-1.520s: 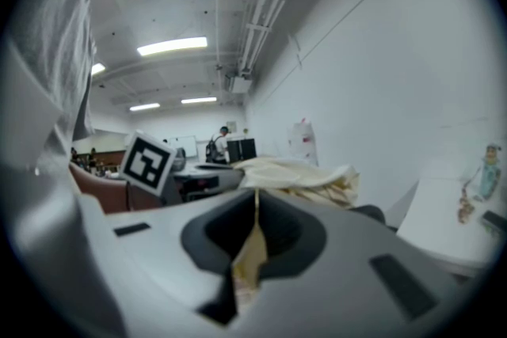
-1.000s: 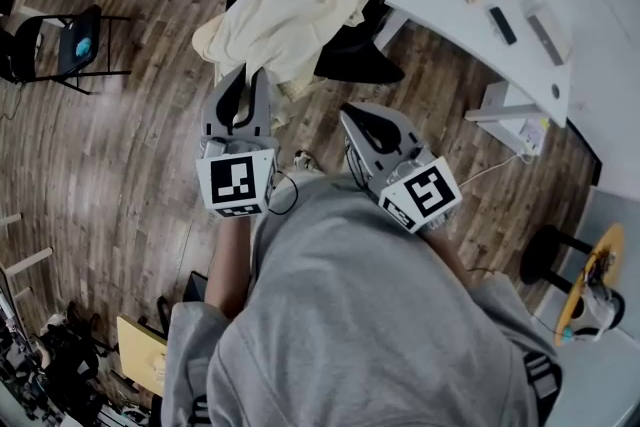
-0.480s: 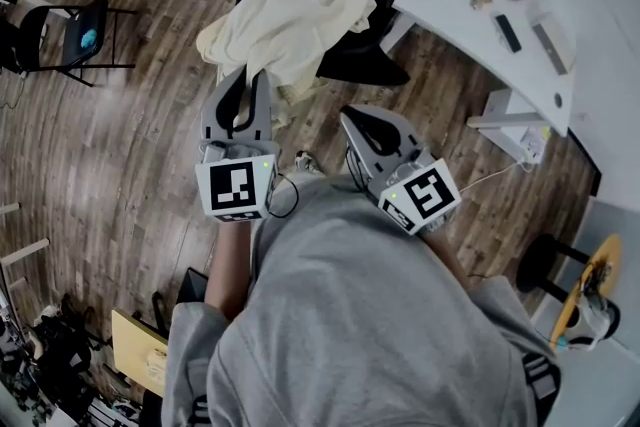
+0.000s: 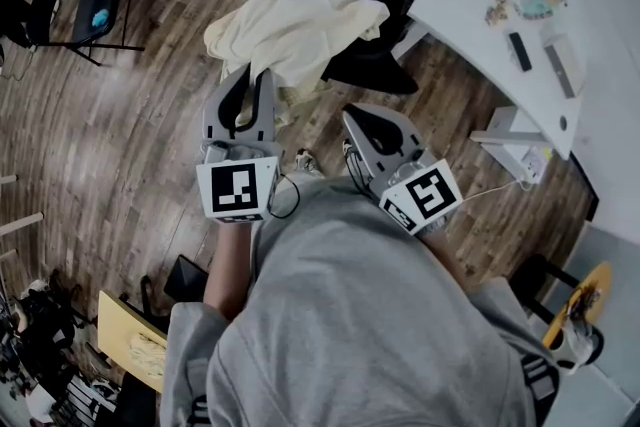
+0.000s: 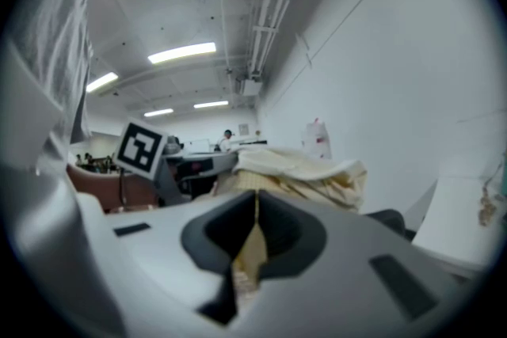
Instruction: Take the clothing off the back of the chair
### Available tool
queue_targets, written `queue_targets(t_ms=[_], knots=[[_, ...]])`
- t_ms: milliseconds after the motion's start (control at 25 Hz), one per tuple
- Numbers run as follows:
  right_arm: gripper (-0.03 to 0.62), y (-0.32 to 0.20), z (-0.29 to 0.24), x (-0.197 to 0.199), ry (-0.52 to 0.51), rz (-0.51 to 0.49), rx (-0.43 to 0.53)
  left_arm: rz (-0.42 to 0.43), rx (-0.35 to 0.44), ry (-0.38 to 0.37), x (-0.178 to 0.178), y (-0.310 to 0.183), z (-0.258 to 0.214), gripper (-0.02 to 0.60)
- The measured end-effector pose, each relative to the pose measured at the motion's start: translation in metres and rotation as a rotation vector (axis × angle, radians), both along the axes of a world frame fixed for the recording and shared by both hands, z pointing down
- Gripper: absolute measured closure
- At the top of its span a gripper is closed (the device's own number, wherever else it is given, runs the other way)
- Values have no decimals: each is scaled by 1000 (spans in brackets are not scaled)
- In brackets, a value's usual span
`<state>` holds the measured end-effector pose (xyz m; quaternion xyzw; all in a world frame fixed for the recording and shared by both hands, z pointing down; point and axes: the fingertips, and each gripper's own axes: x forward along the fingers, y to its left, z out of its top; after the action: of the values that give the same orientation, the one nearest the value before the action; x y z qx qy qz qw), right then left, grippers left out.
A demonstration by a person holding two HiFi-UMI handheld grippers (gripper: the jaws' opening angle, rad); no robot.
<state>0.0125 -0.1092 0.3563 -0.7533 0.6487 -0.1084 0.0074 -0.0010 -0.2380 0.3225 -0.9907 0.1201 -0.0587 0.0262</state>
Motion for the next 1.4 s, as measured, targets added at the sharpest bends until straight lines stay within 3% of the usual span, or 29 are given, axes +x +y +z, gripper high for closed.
queue_targets(t_ms=[1400], knots=[[559,1,-5,10,-12,-422,19,-401,47,-6,-28,16,-19,509]])
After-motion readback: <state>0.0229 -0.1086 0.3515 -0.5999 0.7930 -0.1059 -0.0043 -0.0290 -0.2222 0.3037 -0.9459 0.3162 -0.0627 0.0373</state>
